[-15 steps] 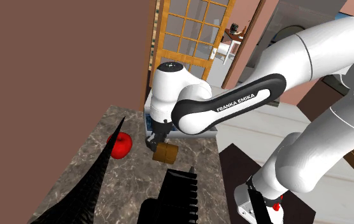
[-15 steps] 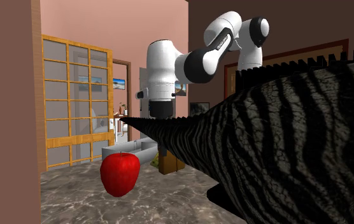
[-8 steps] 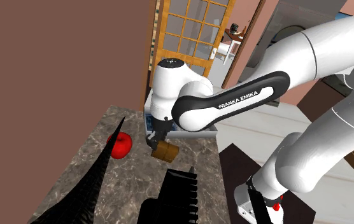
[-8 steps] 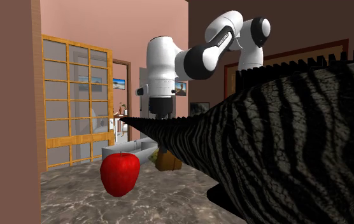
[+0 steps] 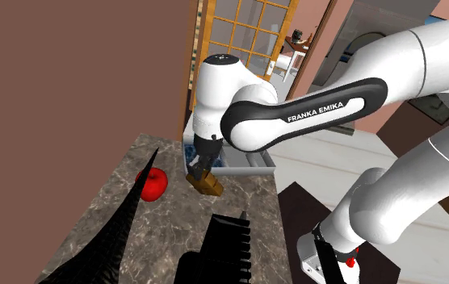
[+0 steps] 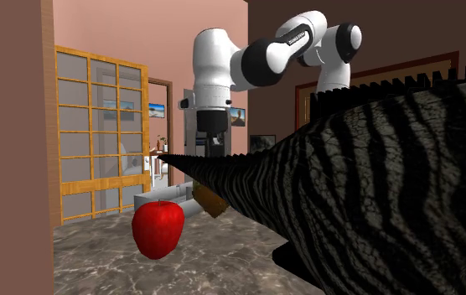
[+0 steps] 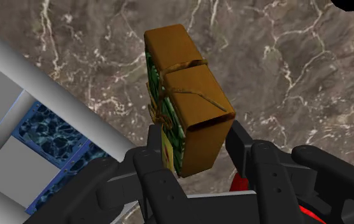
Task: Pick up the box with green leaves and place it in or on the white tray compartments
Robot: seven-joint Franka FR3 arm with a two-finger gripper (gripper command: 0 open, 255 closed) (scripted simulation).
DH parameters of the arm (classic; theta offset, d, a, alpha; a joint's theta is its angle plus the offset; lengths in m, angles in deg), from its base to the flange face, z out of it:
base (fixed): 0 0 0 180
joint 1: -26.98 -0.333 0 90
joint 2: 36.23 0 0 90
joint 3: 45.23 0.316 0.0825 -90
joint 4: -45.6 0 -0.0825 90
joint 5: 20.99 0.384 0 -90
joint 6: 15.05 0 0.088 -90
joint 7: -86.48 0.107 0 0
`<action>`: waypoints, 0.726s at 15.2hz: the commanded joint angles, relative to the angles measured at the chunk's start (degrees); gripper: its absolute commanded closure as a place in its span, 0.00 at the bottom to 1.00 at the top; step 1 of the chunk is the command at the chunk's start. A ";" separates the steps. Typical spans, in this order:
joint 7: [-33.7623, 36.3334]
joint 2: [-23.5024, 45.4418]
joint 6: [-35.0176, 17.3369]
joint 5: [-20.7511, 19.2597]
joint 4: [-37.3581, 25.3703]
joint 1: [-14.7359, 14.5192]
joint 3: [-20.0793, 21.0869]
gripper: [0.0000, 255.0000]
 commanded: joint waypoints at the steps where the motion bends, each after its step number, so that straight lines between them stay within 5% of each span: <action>1: -0.35 -0.85 1.62 0.38 -0.84 -0.04 -0.18 1.00; 11: -1.57 -3.90 9.55 1.46 -5.98 -0.11 -1.08 1.00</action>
